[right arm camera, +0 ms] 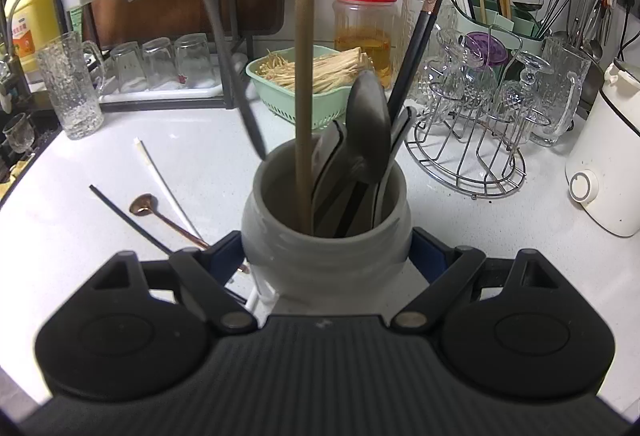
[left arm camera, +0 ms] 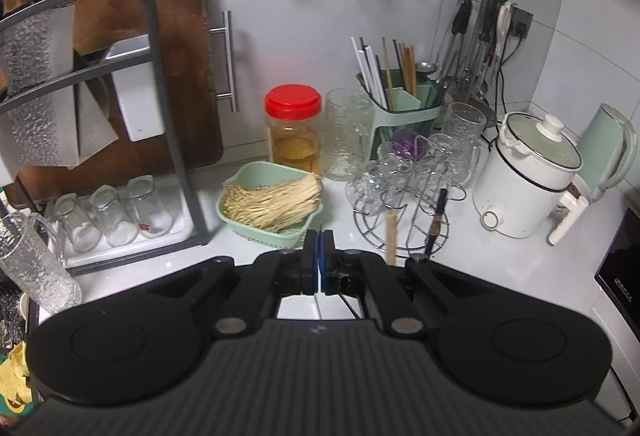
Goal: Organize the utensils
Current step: 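Lower the silver fork into the white jar with the left gripper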
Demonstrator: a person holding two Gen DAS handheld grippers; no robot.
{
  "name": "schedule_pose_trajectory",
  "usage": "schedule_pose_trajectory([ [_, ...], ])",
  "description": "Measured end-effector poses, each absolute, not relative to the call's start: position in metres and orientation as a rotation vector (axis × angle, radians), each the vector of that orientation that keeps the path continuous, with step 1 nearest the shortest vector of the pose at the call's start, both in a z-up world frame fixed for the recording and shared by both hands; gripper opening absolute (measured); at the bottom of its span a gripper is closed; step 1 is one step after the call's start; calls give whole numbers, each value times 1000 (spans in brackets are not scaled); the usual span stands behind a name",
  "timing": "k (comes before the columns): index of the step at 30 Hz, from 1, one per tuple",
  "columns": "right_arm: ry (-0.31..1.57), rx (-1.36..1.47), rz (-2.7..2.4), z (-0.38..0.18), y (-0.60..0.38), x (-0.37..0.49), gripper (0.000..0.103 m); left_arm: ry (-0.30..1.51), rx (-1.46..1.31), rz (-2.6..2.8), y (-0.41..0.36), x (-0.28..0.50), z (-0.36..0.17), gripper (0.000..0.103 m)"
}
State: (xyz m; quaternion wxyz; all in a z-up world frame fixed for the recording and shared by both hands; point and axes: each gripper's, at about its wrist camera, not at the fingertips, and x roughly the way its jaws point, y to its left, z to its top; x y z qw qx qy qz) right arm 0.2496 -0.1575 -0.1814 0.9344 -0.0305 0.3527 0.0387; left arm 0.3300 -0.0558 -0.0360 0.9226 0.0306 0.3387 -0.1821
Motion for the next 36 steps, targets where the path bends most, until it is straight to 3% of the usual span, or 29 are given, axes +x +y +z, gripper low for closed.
schedule_pose_trajectory([
  [32,712,-62,87,-182,-159,254,90,973,197,-500,-109,346,-75,2],
  [33,710,-61,88,-182,-159,253,90,971,209,-503,-111,345,-74,3],
  [36,708,-62,88,-183,-159,254,90,948,227,-505,-117,341,-70,21],
])
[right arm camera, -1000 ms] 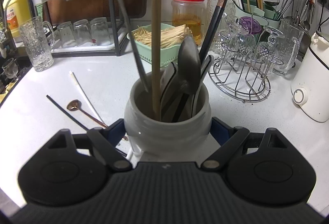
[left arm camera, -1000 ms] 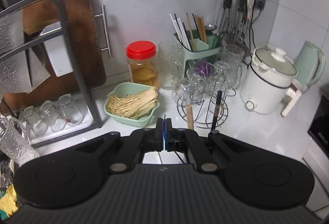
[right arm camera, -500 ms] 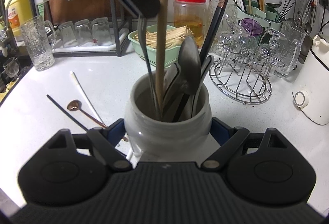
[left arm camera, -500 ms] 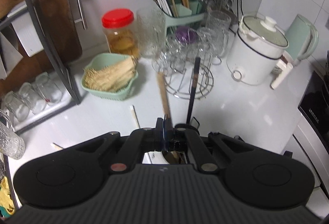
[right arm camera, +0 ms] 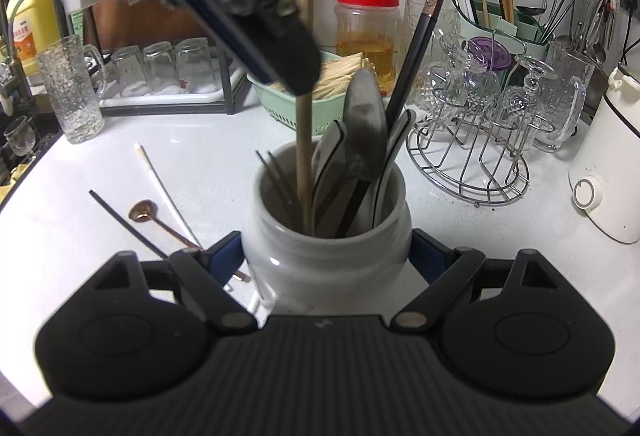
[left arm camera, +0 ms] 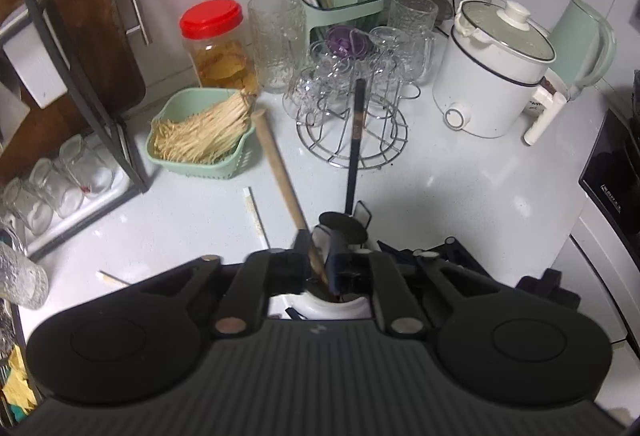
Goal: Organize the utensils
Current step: 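Lower the silver fork into the white jar with the left gripper, then open the left gripper and withdraw it toward the copper spoon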
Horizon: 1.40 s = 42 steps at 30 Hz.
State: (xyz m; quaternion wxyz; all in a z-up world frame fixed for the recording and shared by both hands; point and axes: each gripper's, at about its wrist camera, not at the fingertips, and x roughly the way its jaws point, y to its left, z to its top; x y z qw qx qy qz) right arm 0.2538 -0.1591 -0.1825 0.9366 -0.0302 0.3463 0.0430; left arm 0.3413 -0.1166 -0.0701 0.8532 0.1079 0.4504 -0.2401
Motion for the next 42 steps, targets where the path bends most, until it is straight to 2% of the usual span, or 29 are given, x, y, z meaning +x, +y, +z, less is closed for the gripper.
schedule_pose_trajectory([
  [1,708,-61,86,-182,-159,255,90,939,229,-507,-117,340,-69,27],
  [16,705,-43,66,-182,-158,254,90,796,184,-482,-95,321,-36,28],
  [25,703,-34,54,-182,-158,254,90,750,148,-444,-68,318,-25,38],
  [27,698,-37,54,-182,-158,254,90,753,135,-421,-60,319,-25,39],
  [31,701,-34,56,-182,-158,253,90,757,116,-369,-42,320,-30,50],
  [42,676,-33,46,-184,-157,250,90,791,69,-268,9,319,-73,53],
])
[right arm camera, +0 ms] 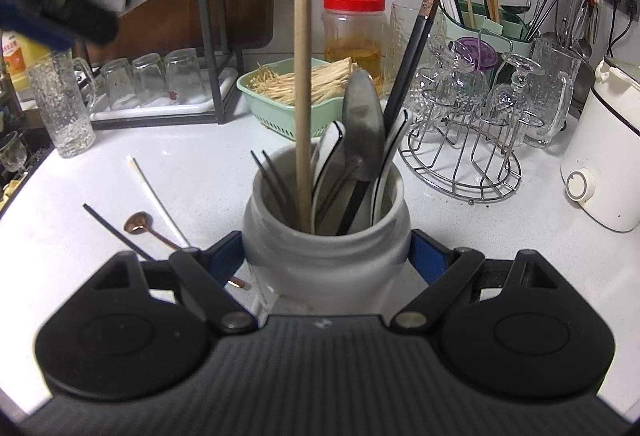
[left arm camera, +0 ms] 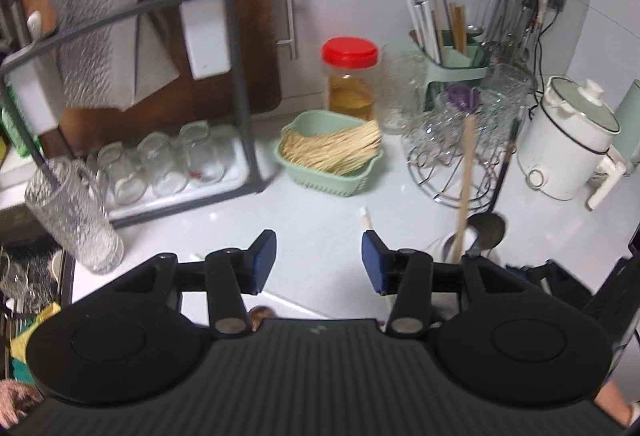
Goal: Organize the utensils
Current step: 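Open the left gripper and withdraw it toward the copper spoon, then lower the left gripper onto the copper spoon bowl and close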
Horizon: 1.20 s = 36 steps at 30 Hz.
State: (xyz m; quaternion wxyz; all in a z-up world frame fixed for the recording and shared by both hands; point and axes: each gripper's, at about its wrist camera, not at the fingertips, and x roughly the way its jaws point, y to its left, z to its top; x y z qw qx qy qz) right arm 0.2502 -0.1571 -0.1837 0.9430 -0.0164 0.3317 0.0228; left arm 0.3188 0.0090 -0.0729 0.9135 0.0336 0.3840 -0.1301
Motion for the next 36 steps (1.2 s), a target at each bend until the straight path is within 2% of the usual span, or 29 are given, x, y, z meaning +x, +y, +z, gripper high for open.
schedule_pose_trajectory([
  [22,632,-34,28,-187,-155,240,90,1002,-180,-240,91,314,-174,54],
  [36,626,-23,16,-187,-155,238,90,929,-13,-374,90,334,-217,54],
])
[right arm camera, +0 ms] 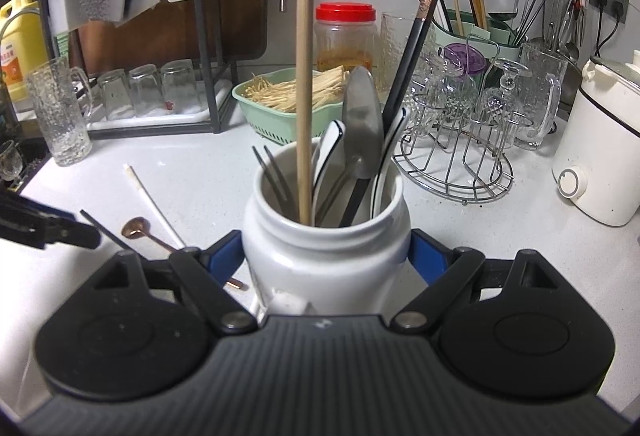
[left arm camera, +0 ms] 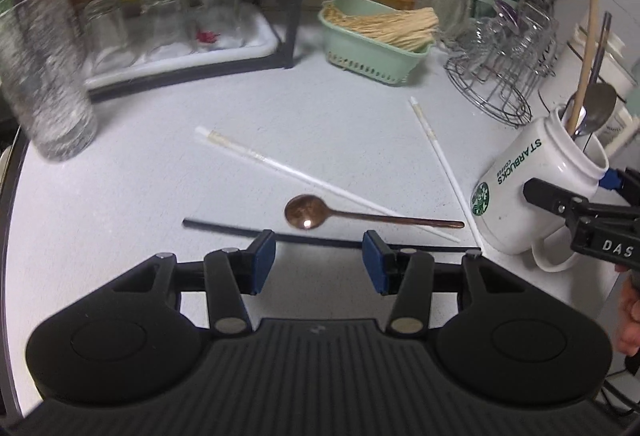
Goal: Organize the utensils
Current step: 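Lower the left gripper onto the copper spoon bowl and close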
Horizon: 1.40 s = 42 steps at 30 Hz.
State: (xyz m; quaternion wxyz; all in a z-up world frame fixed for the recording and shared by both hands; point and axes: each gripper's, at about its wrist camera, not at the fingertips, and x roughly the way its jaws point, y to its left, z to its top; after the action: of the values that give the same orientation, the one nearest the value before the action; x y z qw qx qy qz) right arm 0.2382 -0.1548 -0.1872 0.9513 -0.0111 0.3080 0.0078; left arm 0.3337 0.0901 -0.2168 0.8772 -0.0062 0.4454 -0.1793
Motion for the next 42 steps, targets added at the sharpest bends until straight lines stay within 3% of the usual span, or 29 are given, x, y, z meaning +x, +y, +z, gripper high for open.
schedule_pose_trajectory([
  [17,640,-18,0,-187,-154,242,90,979,291,-571,79,393,-246,45],
  [37,637,-24,-9,-188,-154,243,90,831,624,-800,42,396,-244,43],
  [42,635,-25,-9,-189,-154,246,90,842,648,-845,40,400,-244,25],
])
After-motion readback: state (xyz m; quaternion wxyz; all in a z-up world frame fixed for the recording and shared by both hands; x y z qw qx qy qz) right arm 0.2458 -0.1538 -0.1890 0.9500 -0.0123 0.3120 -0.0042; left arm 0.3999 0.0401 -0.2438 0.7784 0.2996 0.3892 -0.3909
